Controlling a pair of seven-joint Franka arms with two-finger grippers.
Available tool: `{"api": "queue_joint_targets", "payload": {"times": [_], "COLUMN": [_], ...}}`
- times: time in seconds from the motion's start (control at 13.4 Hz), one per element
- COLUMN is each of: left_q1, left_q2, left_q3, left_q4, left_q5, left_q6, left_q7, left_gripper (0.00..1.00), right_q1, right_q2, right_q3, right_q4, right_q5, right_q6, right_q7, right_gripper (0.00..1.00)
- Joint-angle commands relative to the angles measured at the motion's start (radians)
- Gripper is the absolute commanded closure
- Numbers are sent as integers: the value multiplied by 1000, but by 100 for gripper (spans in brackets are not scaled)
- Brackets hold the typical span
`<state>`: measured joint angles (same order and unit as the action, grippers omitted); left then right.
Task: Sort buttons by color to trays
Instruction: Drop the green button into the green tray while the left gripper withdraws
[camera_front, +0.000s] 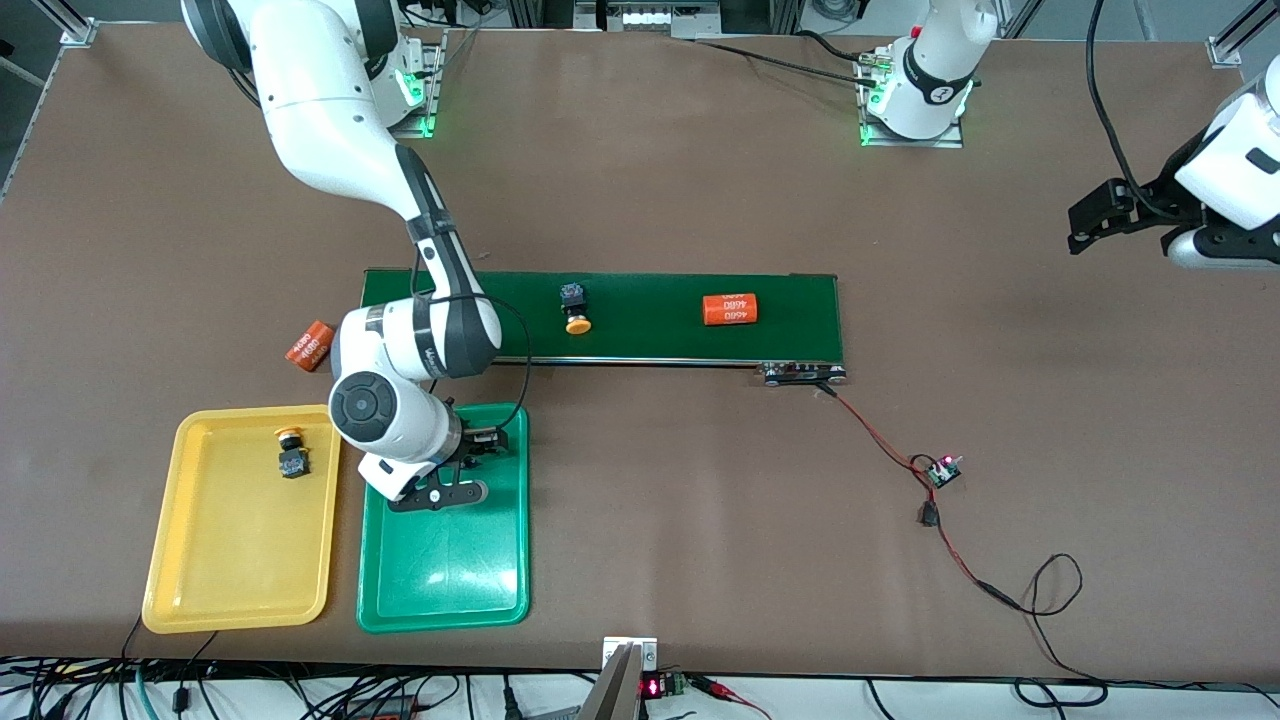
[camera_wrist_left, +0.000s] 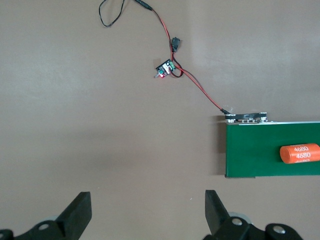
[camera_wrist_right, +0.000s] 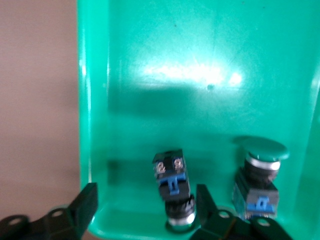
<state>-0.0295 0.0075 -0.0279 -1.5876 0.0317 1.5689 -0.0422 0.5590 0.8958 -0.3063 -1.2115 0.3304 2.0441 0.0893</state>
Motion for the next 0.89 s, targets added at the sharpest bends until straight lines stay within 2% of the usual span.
{"api": "queue_joint_targets", "payload": {"times": [0.0,0.15,0.3,0.45,0.82], "left_q1": [11,8,16,22,19], "left_q2": [11,11,9,14,14], "left_q3": [-10,-9,-1,-13,-18], "left_q4": [-40,-40,-44,-32,-29], "left_q5": [0,7,-35,-38,-35], "left_q6": [34,75,76,82,77], "left_q7": [-13,-16,-15,-16,-16], "left_gripper": [0,0,0,0,0], "right_q1": [10,35,56,106,186], "right_q2": [-50,-72,-110,-176,-322], "right_q3": [12,12,13,7,-30], "right_q4": [-19,-28,-84,-190,-373], "right_q5": [12,12,10,12,-5], "right_q6": [-45,-103,-143,-125,-76], "right_q7": [107,179,184,191,233], "right_gripper": [0,0,0,0,0]}}
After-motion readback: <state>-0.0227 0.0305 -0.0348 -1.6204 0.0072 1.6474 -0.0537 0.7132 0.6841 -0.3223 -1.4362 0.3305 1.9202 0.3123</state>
